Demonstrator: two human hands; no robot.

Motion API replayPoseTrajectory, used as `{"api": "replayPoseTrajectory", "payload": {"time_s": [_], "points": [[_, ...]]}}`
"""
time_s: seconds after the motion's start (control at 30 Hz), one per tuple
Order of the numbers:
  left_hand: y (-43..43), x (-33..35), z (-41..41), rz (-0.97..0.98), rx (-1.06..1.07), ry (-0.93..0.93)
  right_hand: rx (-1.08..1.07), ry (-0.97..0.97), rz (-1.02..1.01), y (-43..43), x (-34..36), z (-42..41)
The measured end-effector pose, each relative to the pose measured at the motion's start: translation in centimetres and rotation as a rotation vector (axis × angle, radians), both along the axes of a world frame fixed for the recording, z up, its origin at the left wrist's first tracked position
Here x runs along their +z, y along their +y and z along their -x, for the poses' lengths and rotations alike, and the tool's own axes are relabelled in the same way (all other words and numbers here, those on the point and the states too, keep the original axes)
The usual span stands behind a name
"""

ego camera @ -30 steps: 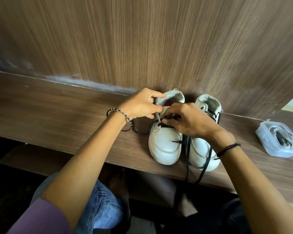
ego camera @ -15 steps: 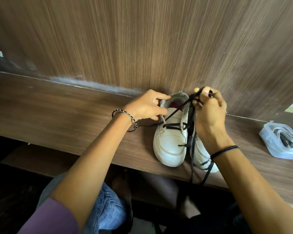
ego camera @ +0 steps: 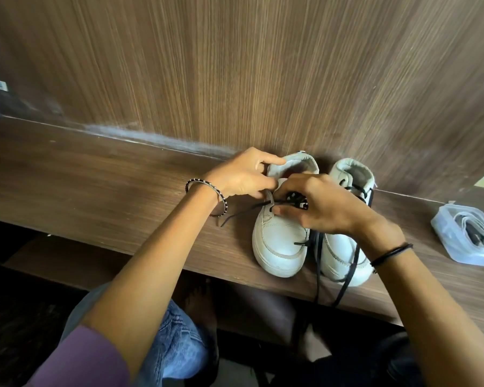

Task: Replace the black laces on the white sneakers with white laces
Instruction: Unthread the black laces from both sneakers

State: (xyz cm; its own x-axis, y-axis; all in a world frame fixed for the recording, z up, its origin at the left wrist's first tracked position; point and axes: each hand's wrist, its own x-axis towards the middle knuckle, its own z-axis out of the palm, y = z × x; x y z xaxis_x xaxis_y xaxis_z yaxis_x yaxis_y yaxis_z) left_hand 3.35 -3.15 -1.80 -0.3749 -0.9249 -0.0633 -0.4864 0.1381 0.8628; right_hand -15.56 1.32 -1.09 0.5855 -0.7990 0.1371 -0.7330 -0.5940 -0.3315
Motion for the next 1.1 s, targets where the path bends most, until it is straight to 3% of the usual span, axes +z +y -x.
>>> {"api": "replayPoseTrajectory", "payload": {"time_s": [0.23, 0.53, 0.73, 0.93, 1.03, 1.1], "points": [[0.5, 0.3, -0.1, -0.032, -0.005, 0.022, -0.073, -0.094, 0.003, -0.2, -0.3, -0.1], [0.4, 0.1, 0.0, -0.019, 0.001, 0.022, -0.522, -0.370, 0.151, 0.1, -1.1, -2.1], [0.6, 0.4, -0.1, -0.035, -0.015, 0.042, -0.685, -0.685, -0.009, 0.0, -1.3, -2.3], [0.8, 0.6, 0.1, -0.065, -0.008, 0.076, -0.655, -1.372, -0.316, -0.7, -0.6, -2.5], [0.7, 0.6, 0.1, -0.064, -0.009, 0.077, -0.628, -1.484, -0.391, -0.8, -0.3, -2.3], [0.8, 0.6, 0.1, -0.061, -0.020, 0.073, -0.611, -1.456, -0.405, -0.6, -0.2, -2.1]]}}
